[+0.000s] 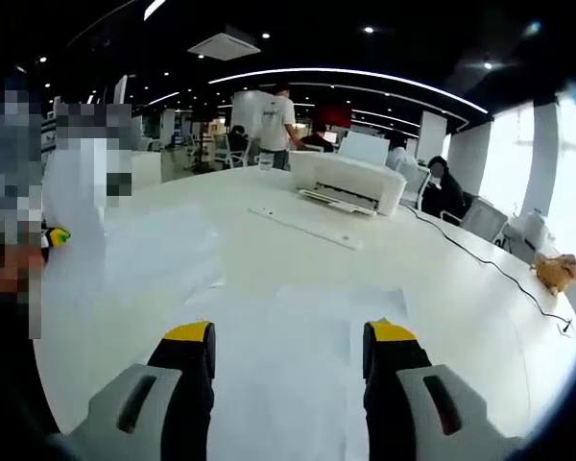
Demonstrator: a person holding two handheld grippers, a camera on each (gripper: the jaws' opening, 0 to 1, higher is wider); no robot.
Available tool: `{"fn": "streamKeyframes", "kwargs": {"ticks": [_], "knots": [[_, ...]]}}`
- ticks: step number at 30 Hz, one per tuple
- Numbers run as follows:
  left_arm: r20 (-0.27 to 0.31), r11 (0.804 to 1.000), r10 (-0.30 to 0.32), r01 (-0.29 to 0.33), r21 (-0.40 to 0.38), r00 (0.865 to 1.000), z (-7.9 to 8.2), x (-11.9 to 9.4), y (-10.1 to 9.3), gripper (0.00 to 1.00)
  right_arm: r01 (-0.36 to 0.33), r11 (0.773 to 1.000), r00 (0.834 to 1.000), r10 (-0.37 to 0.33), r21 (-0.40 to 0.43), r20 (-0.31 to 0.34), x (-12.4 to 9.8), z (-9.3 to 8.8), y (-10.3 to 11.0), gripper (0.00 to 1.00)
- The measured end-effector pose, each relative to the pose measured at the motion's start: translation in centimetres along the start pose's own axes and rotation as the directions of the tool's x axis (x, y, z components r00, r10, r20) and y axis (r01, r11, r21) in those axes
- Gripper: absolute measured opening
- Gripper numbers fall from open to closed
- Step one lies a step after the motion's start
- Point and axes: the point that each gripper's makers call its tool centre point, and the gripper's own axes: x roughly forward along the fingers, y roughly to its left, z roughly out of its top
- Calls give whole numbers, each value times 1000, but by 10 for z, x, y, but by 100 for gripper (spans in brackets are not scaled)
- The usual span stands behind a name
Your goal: Organize the stack of printing papers by aligning and flattening the scattered papers on the table
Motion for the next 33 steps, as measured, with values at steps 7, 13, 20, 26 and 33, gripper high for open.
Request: {"fn": "streamKeyframes", "kwargs": {"ticks": [7, 13, 20, 26, 33], "knots": [[4, 1000, -8, 8, -3, 1000, 1, 0, -1, 6, -1, 1000, 1000, 1, 18, 16, 5, 2, 3, 60], [-3, 1000, -11, 11, -1, 1000, 0, 1, -3, 6, 2, 1000, 1000, -2, 25, 27, 6, 5, 6, 59], [-14, 1000, -8, 8, 10, 1000, -2, 3, -4, 6, 7, 1000, 1000, -7, 31, 16, 4, -5, -4, 60], [-23, 1000, -8, 8, 15, 1000, -3, 3, -4, 6, 19, 998, 1000, -19, 63, 6, 12, -14, -11, 59], [-22, 1000, -9, 9, 15, 1000, -3, 2, -3, 6, 9, 998, 1000, -8, 69, -10, 25, -20, -1, 57]]}}
